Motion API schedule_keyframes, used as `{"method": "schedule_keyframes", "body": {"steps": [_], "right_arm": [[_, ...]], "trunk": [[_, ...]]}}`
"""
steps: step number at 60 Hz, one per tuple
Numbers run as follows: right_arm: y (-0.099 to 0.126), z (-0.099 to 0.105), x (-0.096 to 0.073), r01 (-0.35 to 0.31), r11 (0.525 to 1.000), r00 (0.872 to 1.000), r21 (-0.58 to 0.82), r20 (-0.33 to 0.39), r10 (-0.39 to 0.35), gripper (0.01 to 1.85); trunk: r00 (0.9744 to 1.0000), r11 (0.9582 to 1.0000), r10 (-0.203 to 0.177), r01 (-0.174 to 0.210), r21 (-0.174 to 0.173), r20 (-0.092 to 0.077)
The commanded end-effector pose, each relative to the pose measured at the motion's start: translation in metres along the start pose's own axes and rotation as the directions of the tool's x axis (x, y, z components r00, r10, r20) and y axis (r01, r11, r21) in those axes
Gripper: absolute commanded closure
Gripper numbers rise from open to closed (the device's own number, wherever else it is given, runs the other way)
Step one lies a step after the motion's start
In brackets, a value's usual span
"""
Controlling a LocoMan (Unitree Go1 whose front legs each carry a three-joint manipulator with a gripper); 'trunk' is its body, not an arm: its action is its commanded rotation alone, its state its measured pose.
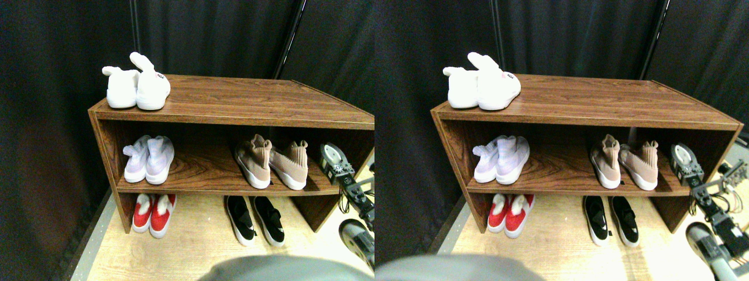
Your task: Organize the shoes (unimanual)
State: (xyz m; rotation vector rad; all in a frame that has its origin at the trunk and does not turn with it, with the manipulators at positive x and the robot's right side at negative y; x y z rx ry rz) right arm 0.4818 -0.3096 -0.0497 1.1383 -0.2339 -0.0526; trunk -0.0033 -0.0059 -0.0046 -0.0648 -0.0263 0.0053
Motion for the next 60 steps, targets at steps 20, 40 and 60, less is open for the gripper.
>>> {"method": "schedule_keyframes", "body": {"steps": [20,40,60], "right_arm": [[-0.033,-0.016,0.028,0.103,0.994,0.993,0.023,0.052,-0.104,1.8],[-0.04,-0.033,0.023,0.119,0.993,0.992,0.017,-0.032,-0.118,1.8],[-0.03,-0.057,0.011,0.148,0.988,0.984,0.039,-0.111,-0.143,1.8]], "trunk": [[0.9993,0.9991,0.029,-0.03,-0.03,-0.021],[0.9989,0.9985,0.042,-0.043,-0.035,-0.023],[0.9979,0.9966,0.06,-0.061,-0.055,-0.027]]}}
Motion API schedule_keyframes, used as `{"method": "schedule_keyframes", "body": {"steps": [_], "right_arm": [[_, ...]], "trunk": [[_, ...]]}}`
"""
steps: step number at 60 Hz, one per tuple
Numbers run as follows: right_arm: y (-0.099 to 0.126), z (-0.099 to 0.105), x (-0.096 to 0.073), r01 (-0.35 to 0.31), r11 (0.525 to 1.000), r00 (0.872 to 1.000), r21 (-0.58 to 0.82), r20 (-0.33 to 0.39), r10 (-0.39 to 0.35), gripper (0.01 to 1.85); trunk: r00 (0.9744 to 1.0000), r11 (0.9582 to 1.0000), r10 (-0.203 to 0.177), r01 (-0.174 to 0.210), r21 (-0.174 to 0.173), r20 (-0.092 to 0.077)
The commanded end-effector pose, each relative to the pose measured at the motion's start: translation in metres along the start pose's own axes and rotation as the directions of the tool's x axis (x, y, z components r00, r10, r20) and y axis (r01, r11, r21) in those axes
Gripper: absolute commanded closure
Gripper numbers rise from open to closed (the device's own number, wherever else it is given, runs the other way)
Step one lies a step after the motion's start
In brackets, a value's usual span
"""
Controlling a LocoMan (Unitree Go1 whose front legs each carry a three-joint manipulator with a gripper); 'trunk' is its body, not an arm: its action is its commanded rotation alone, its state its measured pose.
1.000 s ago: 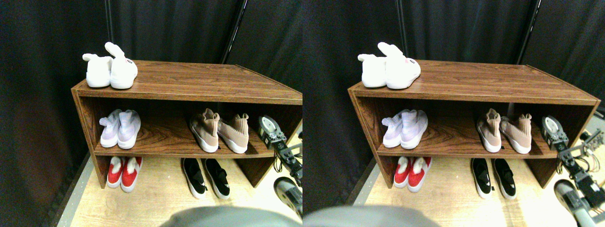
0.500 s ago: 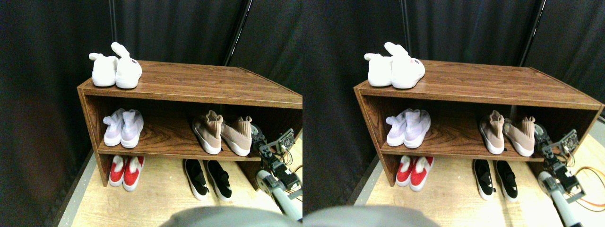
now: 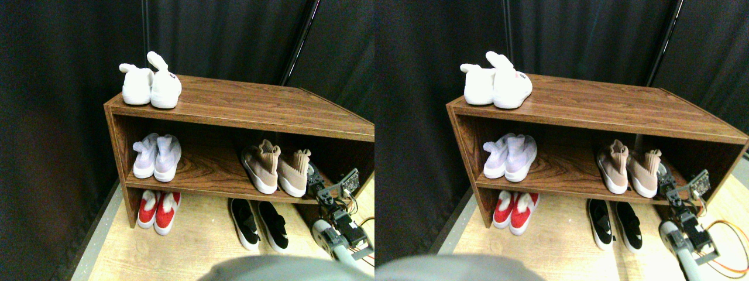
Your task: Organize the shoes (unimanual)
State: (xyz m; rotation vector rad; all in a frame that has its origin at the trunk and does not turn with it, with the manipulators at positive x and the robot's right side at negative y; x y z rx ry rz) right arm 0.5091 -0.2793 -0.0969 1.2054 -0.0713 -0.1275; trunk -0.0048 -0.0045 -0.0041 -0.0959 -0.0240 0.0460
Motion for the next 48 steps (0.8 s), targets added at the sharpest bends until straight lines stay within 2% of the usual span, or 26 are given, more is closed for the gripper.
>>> {"method": "schedule_keyframes", "body": {"steps": [1,9,19,24,33,41,48], "right_arm": [[0.002,-0.006,-0.003,-0.002,1.0,1.0,-0.014,-0.019,0.002,1.8],[0.003,-0.012,-0.005,0.009,1.0,1.0,-0.019,-0.026,-0.01,1.8],[0.002,-0.016,-0.004,0.02,1.0,0.997,0.003,-0.069,-0.02,1.8],[0.001,-0.016,-0.003,0.036,0.999,0.998,0.024,-0.058,-0.034,1.8],[-0.001,-0.015,-0.002,0.025,1.0,0.997,0.012,-0.075,-0.024,1.8],[-0.001,-0.015,-0.002,0.029,1.0,0.997,0.01,-0.068,-0.029,1.8],[0.001,-0.013,-0.004,0.027,0.999,0.999,-0.037,-0.019,-0.028,1.8]], "trunk": [[0.9995,0.9995,0.019,-0.02,-0.024,-0.024],[0.9993,0.9991,0.027,-0.028,-0.033,-0.025],[0.9992,0.9989,0.03,-0.031,-0.035,-0.027],[0.9992,0.9989,0.03,-0.031,-0.035,-0.027],[0.9992,0.9989,0.03,-0.031,-0.035,-0.027],[0.9992,0.9989,0.03,-0.031,-0.035,-0.027],[0.9992,0.9993,0.023,-0.024,-0.028,-0.031]]}}
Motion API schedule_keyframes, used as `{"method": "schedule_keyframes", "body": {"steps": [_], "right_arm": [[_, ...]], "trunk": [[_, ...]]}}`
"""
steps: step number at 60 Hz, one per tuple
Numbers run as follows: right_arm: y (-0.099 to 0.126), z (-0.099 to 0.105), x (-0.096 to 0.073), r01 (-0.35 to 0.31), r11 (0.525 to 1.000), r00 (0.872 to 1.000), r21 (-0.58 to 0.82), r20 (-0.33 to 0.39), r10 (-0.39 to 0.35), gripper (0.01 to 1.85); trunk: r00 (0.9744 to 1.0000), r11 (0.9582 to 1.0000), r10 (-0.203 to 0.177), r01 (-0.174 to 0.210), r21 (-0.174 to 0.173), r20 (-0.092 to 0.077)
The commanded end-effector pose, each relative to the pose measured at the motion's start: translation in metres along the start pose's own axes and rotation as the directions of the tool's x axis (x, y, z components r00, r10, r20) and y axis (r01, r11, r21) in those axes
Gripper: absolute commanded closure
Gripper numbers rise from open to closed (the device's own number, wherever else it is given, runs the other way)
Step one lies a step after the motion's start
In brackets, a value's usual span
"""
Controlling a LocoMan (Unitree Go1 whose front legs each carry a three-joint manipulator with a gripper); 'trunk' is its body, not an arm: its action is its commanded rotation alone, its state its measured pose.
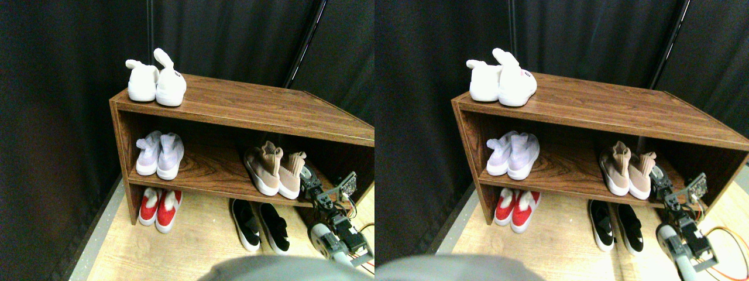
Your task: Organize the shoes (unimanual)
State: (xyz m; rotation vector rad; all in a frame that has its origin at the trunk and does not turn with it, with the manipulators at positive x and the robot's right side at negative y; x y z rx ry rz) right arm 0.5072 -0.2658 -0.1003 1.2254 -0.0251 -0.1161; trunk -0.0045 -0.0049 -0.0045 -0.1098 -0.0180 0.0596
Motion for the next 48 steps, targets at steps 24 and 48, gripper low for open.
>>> {"method": "schedule_keyframes", "body": {"steps": [24,48], "right_arm": [[0.032,0.021,-0.036,-0.225,0.972,0.974,-0.07,0.004,0.226,1.8],[0.043,0.041,-0.1,-0.343,0.938,0.939,-0.051,-0.05,0.341,1.8]], "trunk": [[0.9991,0.9994,-0.034,0.034,0.01,-0.025],[0.9971,0.9979,-0.059,0.06,0.023,-0.048]]}}
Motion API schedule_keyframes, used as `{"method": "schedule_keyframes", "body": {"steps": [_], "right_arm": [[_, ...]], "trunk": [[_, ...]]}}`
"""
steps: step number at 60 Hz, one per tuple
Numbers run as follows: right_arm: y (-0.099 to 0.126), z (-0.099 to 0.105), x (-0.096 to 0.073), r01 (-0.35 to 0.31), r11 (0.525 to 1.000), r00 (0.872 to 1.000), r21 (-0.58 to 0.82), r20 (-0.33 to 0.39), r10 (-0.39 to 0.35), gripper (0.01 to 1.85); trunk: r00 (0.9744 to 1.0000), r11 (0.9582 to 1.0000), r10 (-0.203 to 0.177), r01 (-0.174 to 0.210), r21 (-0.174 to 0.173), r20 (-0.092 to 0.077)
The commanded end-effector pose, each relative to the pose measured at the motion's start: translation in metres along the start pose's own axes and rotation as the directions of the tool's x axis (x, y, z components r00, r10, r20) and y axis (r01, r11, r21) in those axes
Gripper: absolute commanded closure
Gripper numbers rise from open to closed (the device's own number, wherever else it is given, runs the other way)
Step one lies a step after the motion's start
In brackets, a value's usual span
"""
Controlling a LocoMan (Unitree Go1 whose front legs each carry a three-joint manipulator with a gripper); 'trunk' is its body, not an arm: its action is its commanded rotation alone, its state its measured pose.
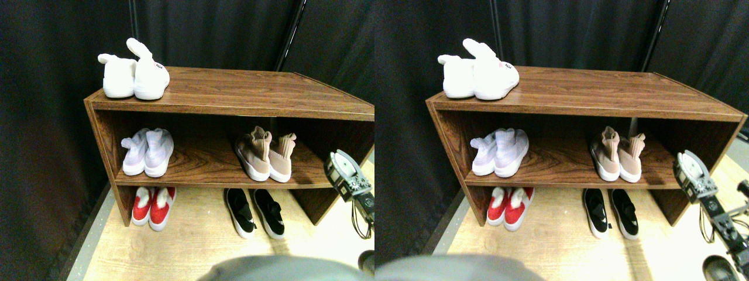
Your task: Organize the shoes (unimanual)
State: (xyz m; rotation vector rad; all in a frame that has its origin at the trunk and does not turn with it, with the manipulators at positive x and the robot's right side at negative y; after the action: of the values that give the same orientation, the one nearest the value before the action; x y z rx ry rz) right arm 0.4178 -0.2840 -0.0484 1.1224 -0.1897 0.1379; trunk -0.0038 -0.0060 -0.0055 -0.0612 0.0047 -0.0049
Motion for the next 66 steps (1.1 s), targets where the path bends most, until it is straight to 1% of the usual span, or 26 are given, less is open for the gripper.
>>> {"method": "schedule_keyframes", "body": {"steps": [1,6,11,13,17,18,19,20,24,25,27,28,31,32,35,36,37,38,40,44,45,46,51,56,57,66], "right_arm": [[0.009,0.0,-0.011,-0.058,0.998,0.998,0.038,-0.028,0.059,1.8],[0.004,0.0,-0.018,-0.05,0.998,0.998,0.033,-0.023,0.051,1.8],[-0.006,-0.002,-0.025,-0.053,0.997,0.997,0.059,-0.046,0.056,1.8],[-0.01,-0.004,-0.028,-0.031,0.996,0.999,0.079,-0.03,0.033,1.8],[-0.019,-0.009,-0.032,0.008,0.994,0.998,0.11,-0.058,-0.001,1.8],[-0.019,-0.009,-0.032,0.008,0.994,0.998,0.11,-0.058,-0.001,1.8],[-0.023,-0.012,-0.034,0.024,0.991,0.998,0.135,-0.069,-0.014,1.8],[-0.023,-0.012,-0.034,0.024,0.991,0.998,0.135,-0.069,-0.014,1.8],[-0.028,-0.016,-0.037,0.041,0.991,0.997,0.131,-0.077,-0.031,1.8],[-0.033,-0.02,-0.039,0.054,0.991,0.996,0.126,-0.079,-0.044,1.8],[-0.036,-0.022,-0.04,0.063,0.991,0.996,0.116,-0.075,-0.055,1.8],[-0.038,-0.024,-0.041,0.082,0.99,0.995,0.118,-0.063,-0.075,1.8],[-0.047,-0.029,-0.041,0.097,0.982,0.993,0.162,-0.083,-0.084,1.8],[-0.049,-0.03,-0.041,0.102,0.981,0.992,0.164,-0.085,-0.089,1.8],[-0.059,-0.034,-0.041,0.146,0.971,0.988,0.191,-0.08,-0.133,1.8],[-0.059,-0.034,-0.041,0.146,0.971,0.988,0.191,-0.08,-0.133,1.8],[-0.065,-0.036,-0.04,0.172,0.965,0.984,0.197,-0.087,-0.158,1.8],[-0.065,-0.036,-0.04,0.172,0.965,0.984,0.197,-0.087,-0.158,1.8],[-0.074,-0.039,-0.038,0.203,0.957,0.978,0.207,-0.08,-0.191,1.8],[-0.09,-0.043,-0.034,0.224,0.945,0.974,0.24,-0.076,-0.212,1.8],[-0.09,-0.043,-0.034,0.224,0.945,0.974,0.24,-0.076,-0.212,1.8],[-0.095,-0.045,-0.032,0.245,0.939,0.97,0.24,-0.065,-0.236,1.8],[-0.108,-0.047,-0.025,0.263,0.934,0.965,0.24,-0.082,-0.25,1.8],[-0.121,-0.049,-0.017,0.29,0.924,0.957,0.249,-0.049,-0.287,1.8],[-0.125,-0.05,-0.014,0.297,0.925,0.954,0.236,-0.036,-0.297,1.8],[-0.143,-0.05,0.002,0.339,0.913,0.94,0.225,-0.034,-0.341,1.8]], "trunk": [[0.9997,0.9997,0.003,-0.004,-0.025,-0.025],[0.9996,0.9997,0.003,-0.003,-0.024,-0.03],[0.9991,0.9997,0.004,-0.005,-0.025,-0.041],[0.9991,0.9997,0.005,-0.006,-0.025,-0.043],[0.9989,0.9997,0.006,-0.007,-0.024,-0.047],[0.9986,0.9997,0.008,-0.009,-0.025,-0.052],[0.9986,0.9997,0.008,-0.009,-0.025,-0.052],[0.9984,0.9996,0.01,-0.011,-0.024,-0.056],[0.9984,0.9996,0.01,-0.011,-0.024,-0.056],[0.9981,0.9996,0.012,-0.014,-0.026,-0.061],[0.9981,0.9996,0.012,-0.014,-0.026,-0.061],[0.9976,0.9994,0.018,-0.019,-0.027,-0.066],[0.9976,0.9994,0.018,-0.019,-0.027,-0.066],[0.9972,0.9993,0.022,-0.024,-0.028,-0.072],[0.9972,0.9993,0.022,-0.024,-0.028,-0.072],[0.9967,0.9992,0.025,-0.027,-0.028,-0.077],[0.9967,0.9992,0.025,-0.027,-0.028,-0.077],[0.9967,0.9992,0.025,-0.027,-0.028,-0.077],[0.9966,0.9991,0.028,-0.03,-0.029,-0.078],[0.9966,0.9991,0.028,-0.03,-0.029,-0.078],[0.9966,0.9991,0.028,-0.03,-0.029,-0.078],[0.9963,0.999,0.031,-0.033,-0.031,-0.08],[0.9963,0.999,0.031,-0.033,-0.031,-0.08],[0.9963,0.999,0.031,-0.033,-0.031,-0.08],[0.9961,0.9985,0.037,-0.04,-0.036,-0.08],[0.9959,0.9982,0.042,-0.045,-0.038,-0.081]]}}
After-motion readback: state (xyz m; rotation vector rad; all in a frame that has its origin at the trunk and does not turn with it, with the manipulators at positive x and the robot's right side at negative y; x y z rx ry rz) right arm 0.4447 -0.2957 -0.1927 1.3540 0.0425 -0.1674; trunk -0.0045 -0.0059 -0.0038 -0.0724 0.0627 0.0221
